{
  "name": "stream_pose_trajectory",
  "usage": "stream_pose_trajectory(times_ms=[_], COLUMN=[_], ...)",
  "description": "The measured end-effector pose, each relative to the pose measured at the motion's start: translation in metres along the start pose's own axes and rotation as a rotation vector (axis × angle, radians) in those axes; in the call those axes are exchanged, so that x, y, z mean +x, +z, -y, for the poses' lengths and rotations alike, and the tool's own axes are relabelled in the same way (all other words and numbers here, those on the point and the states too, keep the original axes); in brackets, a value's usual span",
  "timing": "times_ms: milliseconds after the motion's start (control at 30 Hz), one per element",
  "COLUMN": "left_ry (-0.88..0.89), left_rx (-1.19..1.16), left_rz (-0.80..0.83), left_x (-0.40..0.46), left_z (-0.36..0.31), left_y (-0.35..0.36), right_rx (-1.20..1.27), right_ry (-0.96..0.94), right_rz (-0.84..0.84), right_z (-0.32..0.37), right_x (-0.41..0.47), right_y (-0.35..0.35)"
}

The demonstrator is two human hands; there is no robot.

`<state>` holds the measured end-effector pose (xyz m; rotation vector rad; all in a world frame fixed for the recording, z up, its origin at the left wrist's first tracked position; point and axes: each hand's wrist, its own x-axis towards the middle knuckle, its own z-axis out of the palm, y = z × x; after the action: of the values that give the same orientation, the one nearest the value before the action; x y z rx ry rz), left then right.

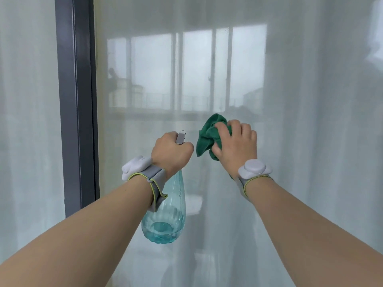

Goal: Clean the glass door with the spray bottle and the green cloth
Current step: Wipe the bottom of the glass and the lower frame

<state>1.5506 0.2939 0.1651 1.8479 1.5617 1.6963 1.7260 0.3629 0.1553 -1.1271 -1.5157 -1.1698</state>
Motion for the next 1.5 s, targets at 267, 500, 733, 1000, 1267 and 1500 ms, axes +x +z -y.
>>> stream_pose_trajectory(times_ms=[267, 500, 733, 1000, 1267, 1500], left_ry=[-0.047, 0.033, 0.031, 0.034, 0.013, 0.09], left_rx=[-0.021, -0.015, -0.227, -0.187, -0.12, -0.064], left_rz=[0.029, 0.048, 0.232, 0.426, 0.267, 0.181], left_x=[-0.009, -0.004, -0.016, -0.032, -0.007, -0.011], left_z=[0.008, -0.02, -0.04, -0.086, -0.084, -0.085], left_y=[0.01, 0.028, 0.067, 0.126, 0.119, 0.104], right_rx=[0.051, 0.021, 0.117, 0.008, -0.007, -0.044], right_ry=[-0.263, 0.022, -0.494, -0.456, -0.44, -0.432], right_rz=[0.097, 0.089, 0.274, 0.249, 0.16, 0.076], right_z=[0.0, -0.034, -0.067, -0.14, -0.132, -0.131], right_x=[-0.046, -0.03, -0.104, -0.108, -0.102, -0.109], right_y=[0.002, -0.02, -0.029, -0.058, -0.014, -0.013])
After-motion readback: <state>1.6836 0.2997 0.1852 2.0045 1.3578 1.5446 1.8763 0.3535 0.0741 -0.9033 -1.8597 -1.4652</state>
